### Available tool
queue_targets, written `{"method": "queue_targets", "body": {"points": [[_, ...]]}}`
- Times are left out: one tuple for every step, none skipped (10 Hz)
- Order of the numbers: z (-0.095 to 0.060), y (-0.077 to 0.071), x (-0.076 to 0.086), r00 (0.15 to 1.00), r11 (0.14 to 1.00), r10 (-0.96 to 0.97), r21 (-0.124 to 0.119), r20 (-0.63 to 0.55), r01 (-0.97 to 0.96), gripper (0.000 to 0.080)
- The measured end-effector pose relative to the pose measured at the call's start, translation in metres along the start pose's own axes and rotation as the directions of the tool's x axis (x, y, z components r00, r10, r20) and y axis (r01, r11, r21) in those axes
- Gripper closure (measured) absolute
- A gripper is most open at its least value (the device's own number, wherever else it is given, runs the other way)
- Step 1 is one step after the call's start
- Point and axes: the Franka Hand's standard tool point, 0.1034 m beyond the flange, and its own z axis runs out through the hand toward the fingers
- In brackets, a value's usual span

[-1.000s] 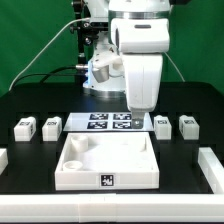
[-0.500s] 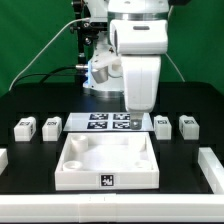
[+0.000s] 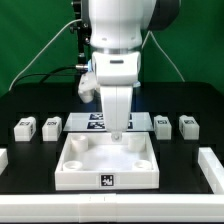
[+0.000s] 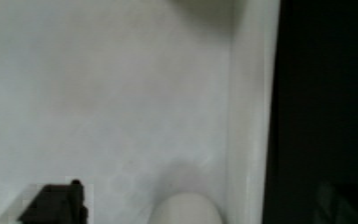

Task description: Assemble one leg

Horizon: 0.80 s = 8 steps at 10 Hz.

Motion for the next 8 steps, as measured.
{"method": "queue_targets", "body": {"points": [[0.006, 0.001, -0.001, 1.0, 1.0, 0.004, 0.008, -0.003, -0.004, 0.015], [0.012, 0.002, -0.005, 1.0, 1.0, 0.013, 0.015, -0.005, -0.013, 0.015], [0.015, 0.001, -0.01, 1.0, 1.0, 0.023, 0.019, -0.007, -0.023, 0.015], [0.015, 0.001, -0.011, 1.0, 0.999, 0.028, 0.017, -0.008, -0.028, 0.015], [0.016, 0.001, -0.011, 1.0, 0.999, 0.028, 0.017, -0.008, -0.028, 0.0177], [0.016, 0.0, -0.011, 1.0, 0.999, 0.029, 0.018, -0.008, -0.028, 0.0177], [0.016, 0.0, -0.011, 1.0, 0.999, 0.029, 0.018, -0.008, -0.029, 0.0356], [0.016, 0.0, -0.011, 1.0, 0.999, 0.029, 0.018, -0.008, -0.029, 0.0356]]}}
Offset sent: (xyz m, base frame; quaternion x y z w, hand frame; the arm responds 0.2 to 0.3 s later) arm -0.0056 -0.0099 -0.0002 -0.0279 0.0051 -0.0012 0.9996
